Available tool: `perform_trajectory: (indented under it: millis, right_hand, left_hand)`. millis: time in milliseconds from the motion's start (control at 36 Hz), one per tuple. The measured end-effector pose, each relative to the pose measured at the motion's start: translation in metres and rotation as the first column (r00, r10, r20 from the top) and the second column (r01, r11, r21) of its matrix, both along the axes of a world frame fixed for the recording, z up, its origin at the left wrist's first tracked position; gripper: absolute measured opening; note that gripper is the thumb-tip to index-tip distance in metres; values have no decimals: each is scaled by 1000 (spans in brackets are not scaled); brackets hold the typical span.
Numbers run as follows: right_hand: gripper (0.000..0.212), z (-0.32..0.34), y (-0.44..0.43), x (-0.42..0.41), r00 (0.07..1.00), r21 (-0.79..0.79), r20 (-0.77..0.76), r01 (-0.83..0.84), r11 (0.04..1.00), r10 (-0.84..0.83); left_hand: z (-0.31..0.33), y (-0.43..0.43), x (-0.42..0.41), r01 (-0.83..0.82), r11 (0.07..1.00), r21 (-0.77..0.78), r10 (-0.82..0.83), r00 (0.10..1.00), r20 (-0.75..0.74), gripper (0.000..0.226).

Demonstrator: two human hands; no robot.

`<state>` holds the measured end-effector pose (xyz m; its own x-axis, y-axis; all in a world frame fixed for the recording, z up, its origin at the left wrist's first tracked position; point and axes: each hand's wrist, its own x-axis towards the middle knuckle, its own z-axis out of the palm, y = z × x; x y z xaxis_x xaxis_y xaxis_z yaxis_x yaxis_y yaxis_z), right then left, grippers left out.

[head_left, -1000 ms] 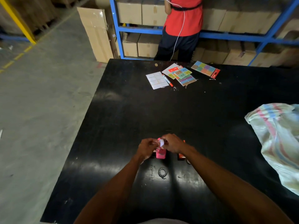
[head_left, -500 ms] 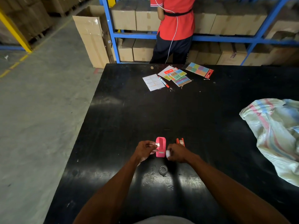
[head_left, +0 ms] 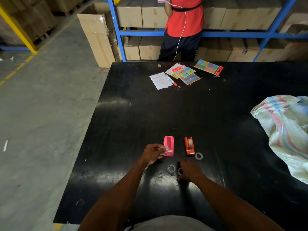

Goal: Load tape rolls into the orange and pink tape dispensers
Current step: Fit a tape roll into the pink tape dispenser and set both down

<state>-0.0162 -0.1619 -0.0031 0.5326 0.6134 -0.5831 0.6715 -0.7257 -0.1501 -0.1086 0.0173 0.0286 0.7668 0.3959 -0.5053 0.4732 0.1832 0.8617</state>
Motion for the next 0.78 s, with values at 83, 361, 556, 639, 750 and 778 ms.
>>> perform_trajectory:
  millis: [83, 361, 556, 639, 750, 778]
  right_hand:
    - [78, 0, 6, -4, 998, 88, 63, -32, 996, 27]
    - [24, -6, 18, -15, 995, 98, 91, 39, 994, -48]
    - [22, -7, 20, -11, 971, 137, -109, 226, 964, -212]
    - [19, -6, 18, -5, 937, 217, -231, 312, 925, -262]
    - [19, 4, 17, 1, 884, 326, -379, 404, 855, -273]
    - [18, 7, 18, 2, 874, 347, -408, 415, 841, -263]
  left_hand:
    - [-1, 0, -2, -1, 1000, 3, 1, 1000, -3, 24]
    - [7, -1, -9, -23, 1000, -16, 23, 1000, 4, 15]
    - [10, 4, -12, -15, 1000, -22, 14, 1000, -24, 13]
    - [11, 4, -14, 9, 1000, -29, -10, 999, -33, 14]
    - [9, 2, -16, 28, 999, -33, -30, 999, -44, 19]
    - [7, 1, -16, 31, 999, -34, -33, 998, -47, 19]
